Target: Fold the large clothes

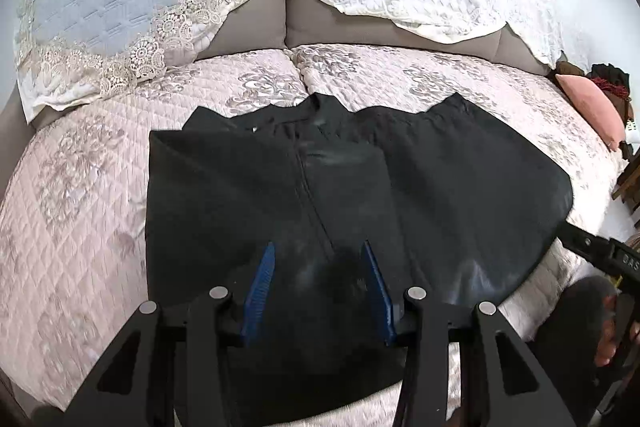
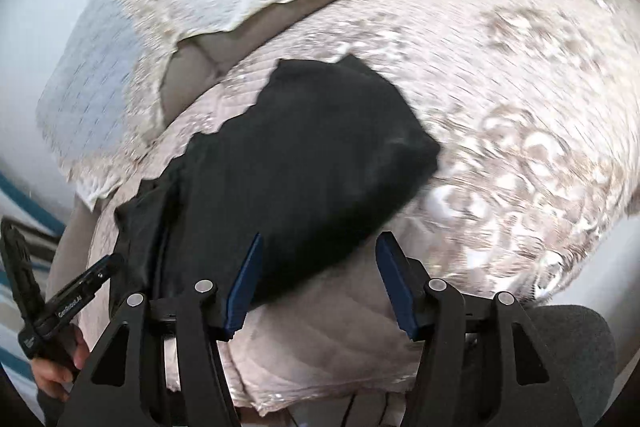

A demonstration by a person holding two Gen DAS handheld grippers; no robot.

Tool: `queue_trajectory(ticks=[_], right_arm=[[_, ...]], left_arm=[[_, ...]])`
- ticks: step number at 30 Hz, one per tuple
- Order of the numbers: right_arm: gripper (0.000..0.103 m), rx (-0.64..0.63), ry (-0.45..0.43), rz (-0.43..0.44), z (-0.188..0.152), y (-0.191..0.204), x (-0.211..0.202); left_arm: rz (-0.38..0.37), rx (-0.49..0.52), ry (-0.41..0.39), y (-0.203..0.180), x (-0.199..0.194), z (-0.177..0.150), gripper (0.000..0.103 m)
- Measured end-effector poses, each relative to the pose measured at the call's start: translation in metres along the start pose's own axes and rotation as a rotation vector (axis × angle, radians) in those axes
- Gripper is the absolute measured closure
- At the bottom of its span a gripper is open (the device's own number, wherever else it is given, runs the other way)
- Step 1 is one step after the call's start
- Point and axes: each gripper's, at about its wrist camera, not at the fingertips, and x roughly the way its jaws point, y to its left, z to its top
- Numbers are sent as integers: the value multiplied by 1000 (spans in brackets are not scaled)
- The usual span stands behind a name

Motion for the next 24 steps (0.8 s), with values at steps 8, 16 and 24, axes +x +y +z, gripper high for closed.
queue_trajectory(ticks=[8,16,24], right_arm=[[41,90,10,41,14,-24,13],[39,149,-22,82,32,-34,24],[37,183,-56,101,42,-37,38]], left_arm=[[14,21,33,-8,35,8,56],[24,45,31,-11,44,1,56],[22,31,31,-15,47,0,56]])
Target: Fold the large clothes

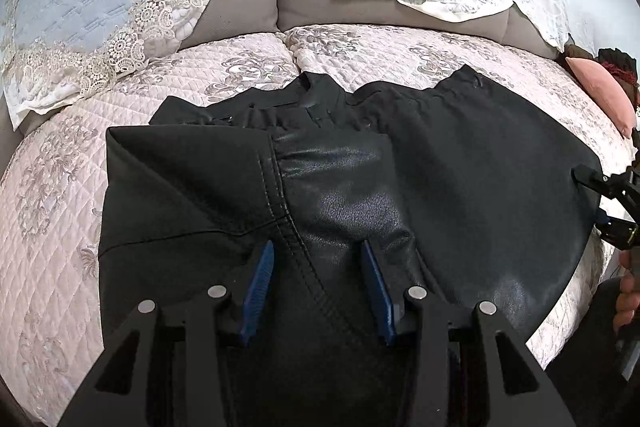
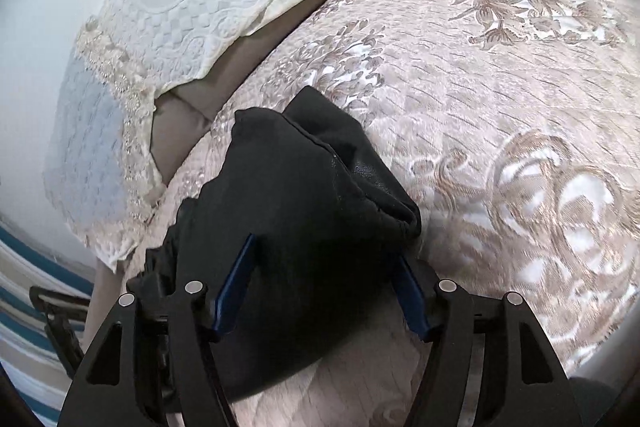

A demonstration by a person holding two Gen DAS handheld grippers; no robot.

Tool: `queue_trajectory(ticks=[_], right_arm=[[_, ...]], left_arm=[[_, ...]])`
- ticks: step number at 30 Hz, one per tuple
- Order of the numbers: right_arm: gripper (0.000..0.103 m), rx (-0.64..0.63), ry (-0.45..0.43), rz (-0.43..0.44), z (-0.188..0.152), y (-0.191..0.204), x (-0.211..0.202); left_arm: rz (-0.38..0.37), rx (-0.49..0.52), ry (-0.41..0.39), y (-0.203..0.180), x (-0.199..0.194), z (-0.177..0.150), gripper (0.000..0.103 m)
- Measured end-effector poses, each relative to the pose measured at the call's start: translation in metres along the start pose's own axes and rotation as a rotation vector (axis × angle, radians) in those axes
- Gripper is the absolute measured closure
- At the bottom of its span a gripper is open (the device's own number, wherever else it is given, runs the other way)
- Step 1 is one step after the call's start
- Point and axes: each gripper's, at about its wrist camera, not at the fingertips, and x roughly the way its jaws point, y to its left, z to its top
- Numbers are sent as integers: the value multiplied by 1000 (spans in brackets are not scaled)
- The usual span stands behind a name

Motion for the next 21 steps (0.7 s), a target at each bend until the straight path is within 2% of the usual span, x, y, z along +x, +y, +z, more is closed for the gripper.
queue_trajectory(ticks=[6,8,10,13,16,21], right_arm=[[39,51,-19,-18,5,-1,4],[72,37,-10,-66,7,3,4],[81,57,1,-29,10,5,-1],[84,-29,-35,21,14,36,-24],[85,-132,-59,111,14,80,-48],[85,-315,-17,272,-7,167,-62]], left_arm=[[-1,3,-2,-2,2,1,56],[-1,4,-5,-2,2,0,56],[0,6,-7,-2,3,1,56],[-4,4,-7,-1,3,1,56],[-12,-2,-5,0,3,1,56],[-47,-46,16,9,-2,9,57]])
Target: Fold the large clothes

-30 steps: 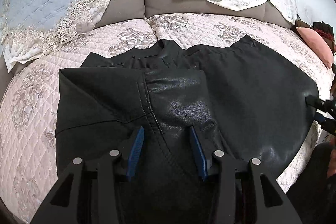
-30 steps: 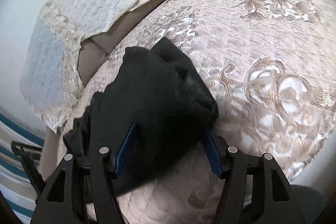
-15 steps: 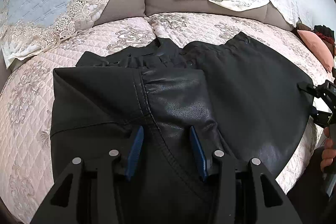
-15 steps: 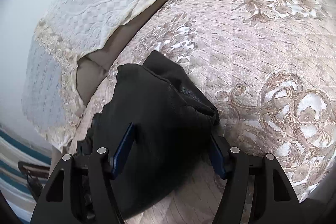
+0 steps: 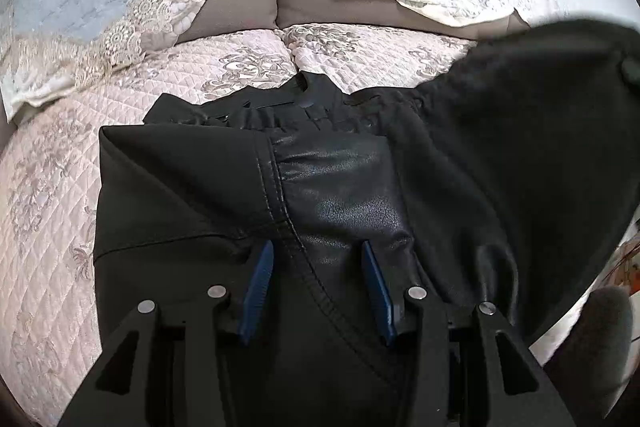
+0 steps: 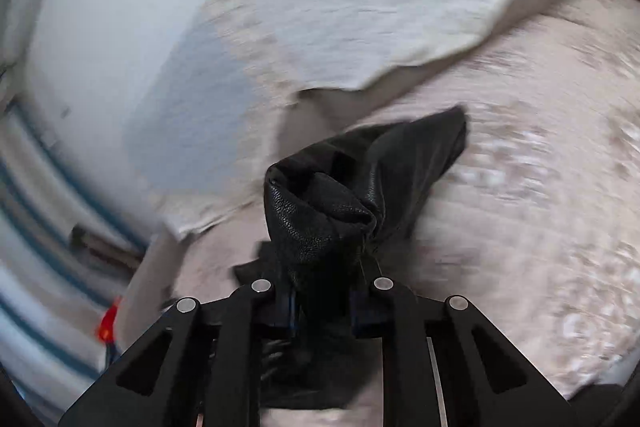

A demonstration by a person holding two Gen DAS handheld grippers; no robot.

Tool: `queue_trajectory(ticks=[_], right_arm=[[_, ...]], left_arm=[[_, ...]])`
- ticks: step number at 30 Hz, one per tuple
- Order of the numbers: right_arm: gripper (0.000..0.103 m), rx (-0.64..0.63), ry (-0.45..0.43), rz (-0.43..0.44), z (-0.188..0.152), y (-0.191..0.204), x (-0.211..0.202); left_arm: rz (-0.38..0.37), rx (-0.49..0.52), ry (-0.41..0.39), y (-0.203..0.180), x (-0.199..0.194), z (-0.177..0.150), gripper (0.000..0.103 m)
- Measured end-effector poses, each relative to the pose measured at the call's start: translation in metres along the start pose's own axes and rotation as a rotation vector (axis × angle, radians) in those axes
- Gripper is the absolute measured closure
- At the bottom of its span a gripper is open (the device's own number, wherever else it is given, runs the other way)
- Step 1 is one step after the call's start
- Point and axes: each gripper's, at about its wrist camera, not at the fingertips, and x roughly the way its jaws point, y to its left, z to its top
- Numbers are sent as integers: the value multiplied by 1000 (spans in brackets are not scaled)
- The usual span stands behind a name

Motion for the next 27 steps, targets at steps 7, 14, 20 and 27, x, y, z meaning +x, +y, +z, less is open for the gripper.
queue_trajectory(ticks=[7,14,20,27], right_arm=[[86,-163,151,135,-38,83,45],[86,-254,415,171,-125,114,131],[82,-349,437,129,-151,113,141],[51,-447,411,147,-145,134,118]], left_arm=[[-2,-165,-103,61,-60,-13,59],[97,-304,-117,139,-93,-56,59],[100,-356,-108,162,-103,-75,60],[39,-322,-178,149,-121,-55,59]])
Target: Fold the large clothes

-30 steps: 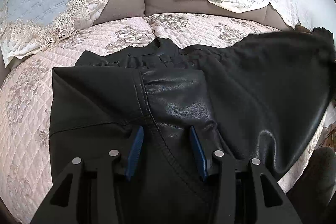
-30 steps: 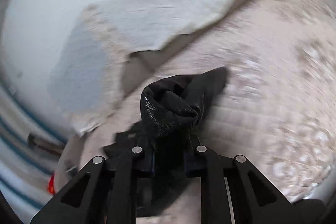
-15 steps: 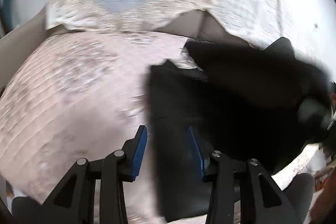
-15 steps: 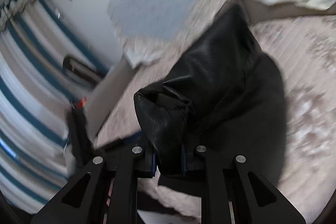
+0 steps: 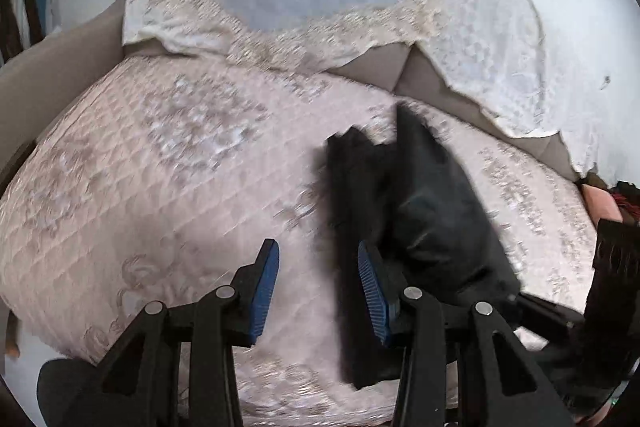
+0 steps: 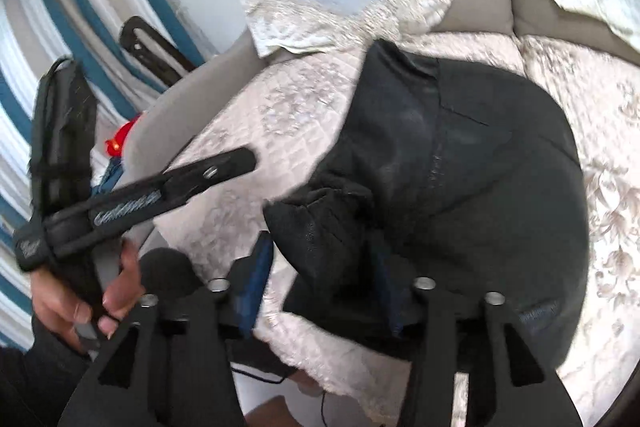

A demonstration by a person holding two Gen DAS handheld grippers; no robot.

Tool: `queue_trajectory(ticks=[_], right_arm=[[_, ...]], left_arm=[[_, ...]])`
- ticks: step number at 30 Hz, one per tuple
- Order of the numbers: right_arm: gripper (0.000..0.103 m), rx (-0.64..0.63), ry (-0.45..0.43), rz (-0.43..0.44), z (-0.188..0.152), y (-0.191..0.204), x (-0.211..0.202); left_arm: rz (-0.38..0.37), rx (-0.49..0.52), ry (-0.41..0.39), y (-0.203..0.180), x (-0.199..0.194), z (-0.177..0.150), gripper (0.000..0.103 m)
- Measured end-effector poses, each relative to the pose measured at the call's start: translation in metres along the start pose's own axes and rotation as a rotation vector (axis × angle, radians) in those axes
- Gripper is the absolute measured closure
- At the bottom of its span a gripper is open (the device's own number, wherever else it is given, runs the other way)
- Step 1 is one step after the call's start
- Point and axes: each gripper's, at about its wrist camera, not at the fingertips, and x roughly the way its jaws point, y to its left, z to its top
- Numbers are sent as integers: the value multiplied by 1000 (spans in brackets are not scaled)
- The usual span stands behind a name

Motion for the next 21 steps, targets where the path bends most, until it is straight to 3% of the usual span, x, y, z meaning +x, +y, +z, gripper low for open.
queue_trajectory(ticks=[5,10,12,13,14,15,21], right_arm=[[50,-3,-98,66,-1,5,-42],[51,57,-171,-73,-7,-29,-67],[62,88,-167,-128,-9,-42,-67],[64,99,-162,-146,-10,-44,-67],[66,111,-156,-157,-12,-49,-65],[69,121,-152,-161,-12,-53,-64],[74,117,-66,-210,-31,-66,-42]], left_arm=[[-39,46,-39,-21,-14,10,59],[-93,88,-45,-44,-17,8,59],[-101,123,-42,-55,-10,2,61],[-93,141,-33,-60,-3,-3,66],[-76,149,-4,-61,9,-10,87],[-67,143,37,-60,21,-16,97],[-9,85,97,-33,49,-46,97]])
